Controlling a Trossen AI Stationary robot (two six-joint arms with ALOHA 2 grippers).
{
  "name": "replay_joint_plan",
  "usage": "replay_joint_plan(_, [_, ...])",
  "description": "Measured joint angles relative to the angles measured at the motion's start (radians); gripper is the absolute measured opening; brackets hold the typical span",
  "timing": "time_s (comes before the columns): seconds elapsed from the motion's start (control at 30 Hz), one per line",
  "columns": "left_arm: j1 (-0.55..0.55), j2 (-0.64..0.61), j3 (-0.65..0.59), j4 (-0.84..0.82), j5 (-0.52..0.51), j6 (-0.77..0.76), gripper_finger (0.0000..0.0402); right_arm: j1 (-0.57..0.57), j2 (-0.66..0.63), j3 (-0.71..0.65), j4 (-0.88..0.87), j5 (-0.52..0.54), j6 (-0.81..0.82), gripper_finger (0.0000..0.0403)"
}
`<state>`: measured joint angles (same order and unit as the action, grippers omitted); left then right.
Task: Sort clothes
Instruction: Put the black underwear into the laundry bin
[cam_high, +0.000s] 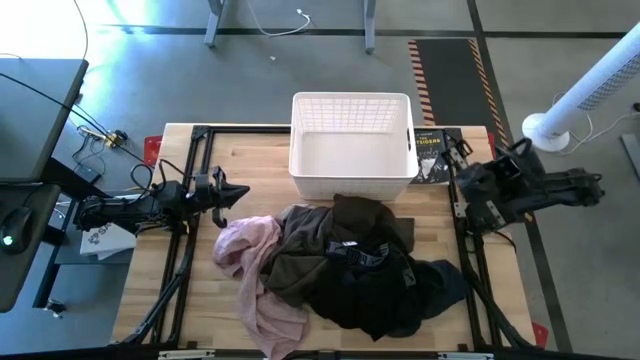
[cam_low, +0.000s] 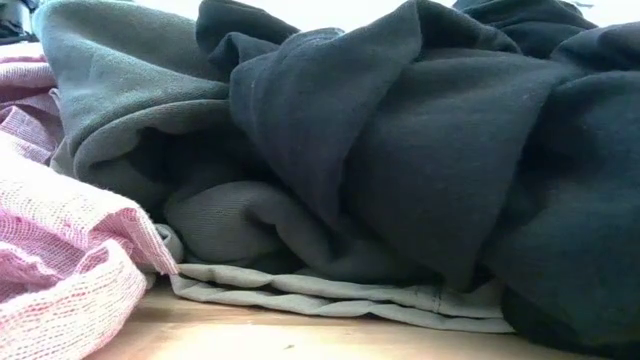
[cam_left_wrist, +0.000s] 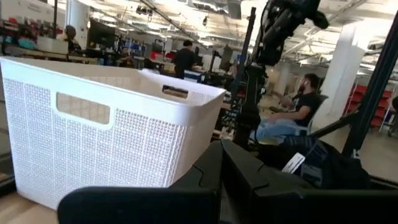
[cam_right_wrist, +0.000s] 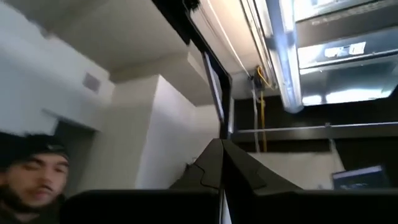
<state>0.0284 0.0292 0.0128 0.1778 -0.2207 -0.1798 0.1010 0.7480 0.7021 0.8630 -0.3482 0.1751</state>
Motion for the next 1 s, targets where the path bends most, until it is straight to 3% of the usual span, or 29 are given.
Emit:
replay_joint_plan(0.17, [0.0,0.0,0.0,0.0,-0.013,0.0,0.0003,0.0,0.11,0.118,-0.069,0.004,-0.058,0.0])
replay_joint_plan(0.47, [-0.004,0.0,0.0,0.001,-0.024,-0.002,0.0003,0.053,0.299,0.332,-0.387,0.002,0.139,0.0])
replay_joint_plan(0.7, [-0.004,0.0,0.0,-0.001,-0.037,-0.002,0.0003,0.133,0.465,0.459,-0.548,-0.003,0.015,0.0])
replay_joint_plan(0.83, [-0.004,0.0,0.0,-0.002,-0.037,0.012,0.0003,0.162,0.537,0.541,-0.802,-0.007,-0.016,0.0])
replay_joint_plan(1.0, [-0.004,0.0,0.0,-0.035,-0.037,0.013,0.0003,0.177,0.631,0.669,-1.208,0.145,0.091,0.0021])
